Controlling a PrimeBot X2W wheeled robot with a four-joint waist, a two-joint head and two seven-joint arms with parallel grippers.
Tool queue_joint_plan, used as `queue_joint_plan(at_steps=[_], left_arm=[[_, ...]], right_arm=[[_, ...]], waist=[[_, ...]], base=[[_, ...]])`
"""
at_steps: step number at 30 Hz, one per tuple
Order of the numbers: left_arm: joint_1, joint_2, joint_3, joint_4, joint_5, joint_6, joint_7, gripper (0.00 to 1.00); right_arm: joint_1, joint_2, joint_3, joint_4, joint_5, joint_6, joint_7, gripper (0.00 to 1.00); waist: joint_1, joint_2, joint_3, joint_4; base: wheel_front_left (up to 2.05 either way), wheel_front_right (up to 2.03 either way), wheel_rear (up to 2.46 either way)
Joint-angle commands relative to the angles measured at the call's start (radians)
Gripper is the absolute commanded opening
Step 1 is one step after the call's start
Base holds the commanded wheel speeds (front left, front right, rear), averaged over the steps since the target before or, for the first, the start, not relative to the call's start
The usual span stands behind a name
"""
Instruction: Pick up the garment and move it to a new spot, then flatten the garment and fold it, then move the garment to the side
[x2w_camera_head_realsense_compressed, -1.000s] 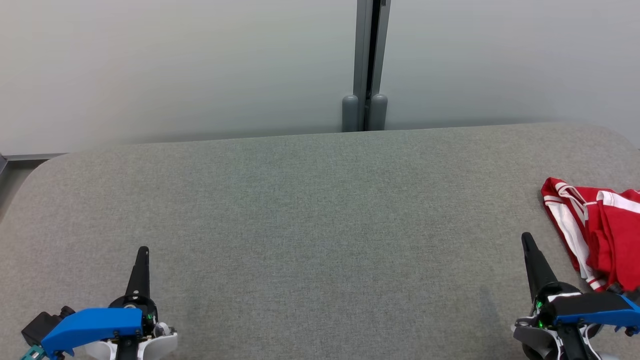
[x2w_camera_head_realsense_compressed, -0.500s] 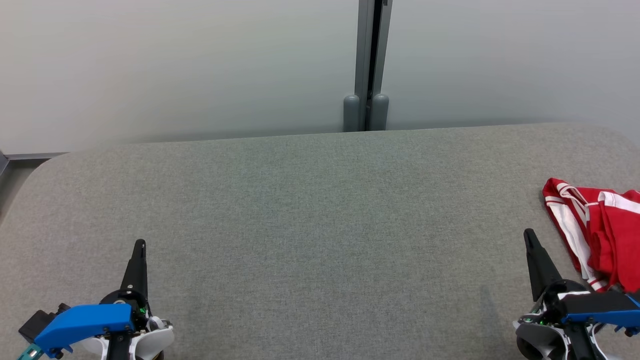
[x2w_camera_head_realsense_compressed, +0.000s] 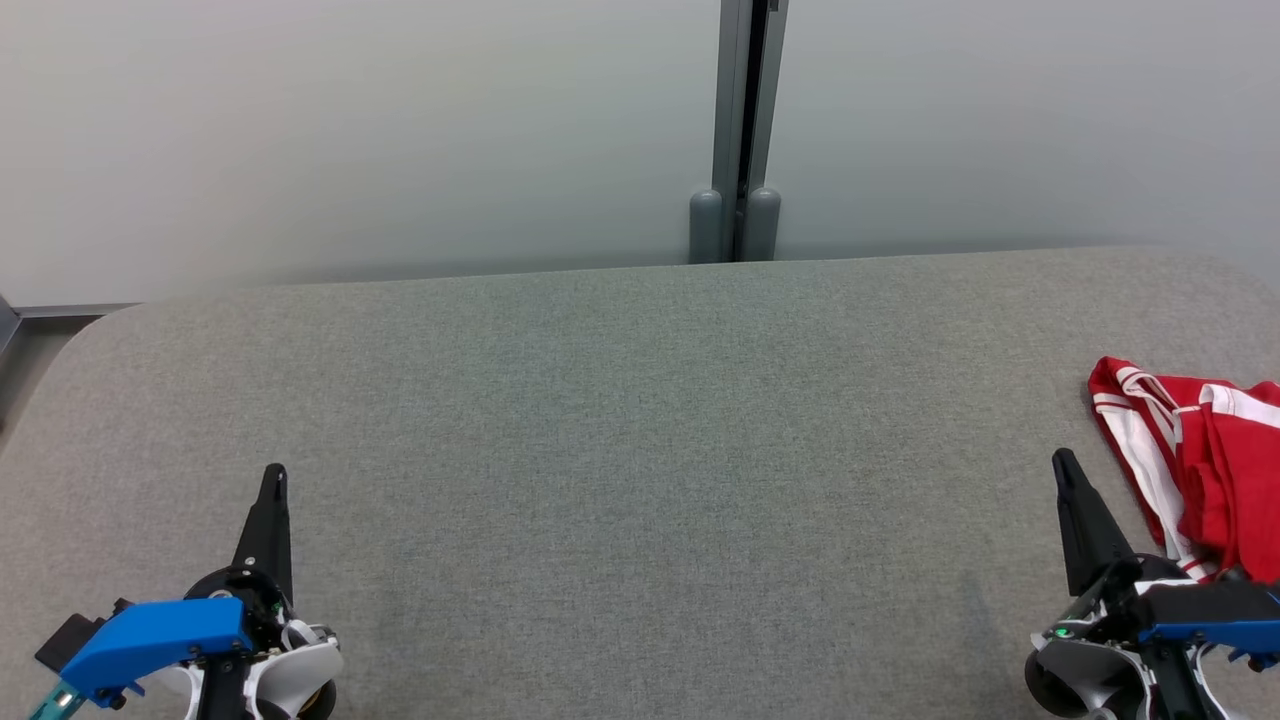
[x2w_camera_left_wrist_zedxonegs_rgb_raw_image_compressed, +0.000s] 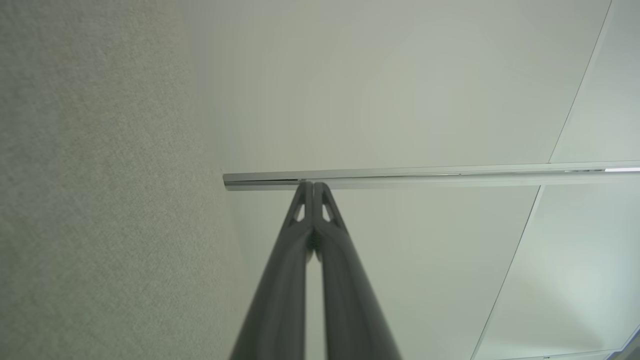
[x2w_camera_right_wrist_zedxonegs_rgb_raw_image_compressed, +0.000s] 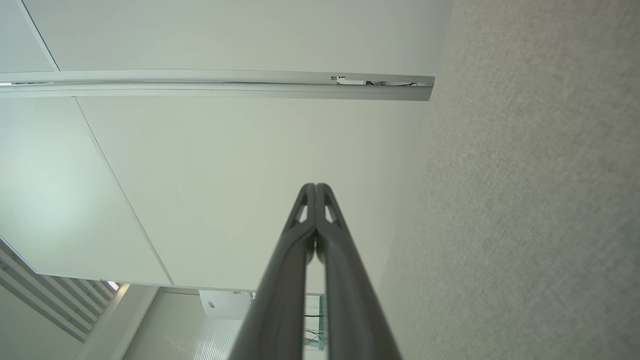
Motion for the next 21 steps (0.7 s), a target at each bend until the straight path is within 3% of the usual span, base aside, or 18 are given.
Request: queue_joint_plan(at_steps=[1,21], left_arm=[[-0.013,-0.002,0.003,-0.007,-0.01,0.002,0.006,0.0],[-0.012,-0.002,0.003,-0.006,-0.01,0.002,0.005,0.0]], right_arm=[[0.013,-0.006,-0.003,-0.005,0.012,0.0,0.004,0.0],[0.012,-0.006,-0.003,-0.005,0.011,0.0,0.004,0.0]], waist=[[0.0,0.0,0.0,0.0],[0.0,0.0,0.0,0.0]], base=[[0.0,0.0,0.0],[0.0,0.0,0.0]])
